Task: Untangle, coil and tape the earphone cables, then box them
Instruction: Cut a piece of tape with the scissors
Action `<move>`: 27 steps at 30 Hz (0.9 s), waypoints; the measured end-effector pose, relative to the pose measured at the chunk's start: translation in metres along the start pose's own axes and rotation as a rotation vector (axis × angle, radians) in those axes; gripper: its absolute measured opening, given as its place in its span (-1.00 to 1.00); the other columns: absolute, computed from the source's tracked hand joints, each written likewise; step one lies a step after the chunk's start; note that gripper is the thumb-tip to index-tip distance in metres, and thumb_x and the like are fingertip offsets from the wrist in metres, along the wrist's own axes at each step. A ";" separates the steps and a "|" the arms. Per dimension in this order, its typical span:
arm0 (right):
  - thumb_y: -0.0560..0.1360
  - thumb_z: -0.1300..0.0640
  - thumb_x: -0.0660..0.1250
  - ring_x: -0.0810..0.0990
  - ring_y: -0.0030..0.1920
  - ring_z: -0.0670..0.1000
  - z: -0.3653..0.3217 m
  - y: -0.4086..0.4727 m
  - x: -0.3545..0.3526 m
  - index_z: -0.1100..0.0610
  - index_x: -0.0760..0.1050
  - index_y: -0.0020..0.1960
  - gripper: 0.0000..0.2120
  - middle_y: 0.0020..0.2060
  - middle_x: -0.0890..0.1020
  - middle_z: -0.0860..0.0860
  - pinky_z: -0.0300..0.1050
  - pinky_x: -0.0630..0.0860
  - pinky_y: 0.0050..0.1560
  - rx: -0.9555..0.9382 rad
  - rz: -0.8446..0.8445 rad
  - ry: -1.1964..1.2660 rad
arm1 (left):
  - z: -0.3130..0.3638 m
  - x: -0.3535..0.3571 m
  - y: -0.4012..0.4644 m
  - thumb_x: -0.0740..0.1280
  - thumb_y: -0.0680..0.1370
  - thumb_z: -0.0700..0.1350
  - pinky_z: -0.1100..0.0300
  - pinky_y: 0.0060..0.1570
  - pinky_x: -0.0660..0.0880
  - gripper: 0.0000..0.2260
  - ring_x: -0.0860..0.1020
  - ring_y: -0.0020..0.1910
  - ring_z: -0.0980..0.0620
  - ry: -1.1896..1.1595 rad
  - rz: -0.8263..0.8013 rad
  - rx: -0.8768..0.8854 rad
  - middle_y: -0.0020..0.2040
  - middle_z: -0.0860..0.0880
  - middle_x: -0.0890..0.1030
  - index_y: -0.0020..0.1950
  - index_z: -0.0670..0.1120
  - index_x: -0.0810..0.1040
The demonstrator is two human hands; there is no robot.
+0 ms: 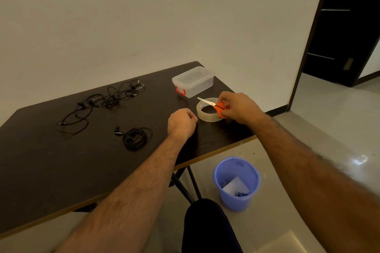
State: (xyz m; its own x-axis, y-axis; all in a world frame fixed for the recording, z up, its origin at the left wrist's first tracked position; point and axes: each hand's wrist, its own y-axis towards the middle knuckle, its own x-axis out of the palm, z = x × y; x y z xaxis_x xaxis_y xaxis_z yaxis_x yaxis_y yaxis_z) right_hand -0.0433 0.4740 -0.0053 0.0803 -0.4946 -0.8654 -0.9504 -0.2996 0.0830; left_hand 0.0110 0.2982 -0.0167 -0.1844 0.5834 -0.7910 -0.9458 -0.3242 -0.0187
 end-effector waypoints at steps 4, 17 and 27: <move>0.47 -0.02 0.46 0.57 0.06 0.05 -0.012 -0.005 0.004 0.03 0.44 0.25 -0.59 0.12 0.61 0.07 -0.03 0.51 0.11 0.023 0.094 -0.089 | -0.005 -0.009 -0.004 0.35 0.59 -0.09 0.19 -0.16 0.39 -0.93 0.49 -0.09 0.13 -0.006 0.028 -0.002 -0.13 0.09 0.55 -0.09 0.05 0.57; 0.44 -0.12 0.48 0.64 0.00 0.06 -0.043 0.001 0.020 0.12 0.51 0.22 -0.53 0.04 0.64 0.08 -0.03 0.57 0.05 0.233 0.137 -0.100 | -0.028 -0.026 -0.018 0.39 0.56 -0.09 0.10 -0.16 0.54 -0.92 0.51 -0.21 0.02 -0.232 -0.145 -0.199 -0.08 -0.06 0.61 -0.03 -0.08 0.63; 0.53 -0.05 0.39 0.58 -0.28 -0.04 -0.026 -0.021 -0.004 0.11 0.57 0.10 -0.74 -0.09 0.70 0.02 -0.17 0.56 -0.29 0.205 0.138 0.585 | -0.023 -0.028 -0.027 0.33 0.57 -0.13 0.32 -0.54 0.25 -0.89 0.30 -0.46 0.13 -0.499 -0.186 -0.320 -0.28 -0.02 0.45 -0.08 -0.15 0.58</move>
State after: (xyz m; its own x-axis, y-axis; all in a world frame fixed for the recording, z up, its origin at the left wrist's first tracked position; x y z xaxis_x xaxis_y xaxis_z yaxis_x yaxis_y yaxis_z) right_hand -0.0155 0.4613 0.0091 0.0489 -0.8991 -0.4351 -0.9973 -0.0677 0.0278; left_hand 0.0473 0.2737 -0.0080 -0.2005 0.9042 -0.3770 -0.8612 -0.3461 -0.3721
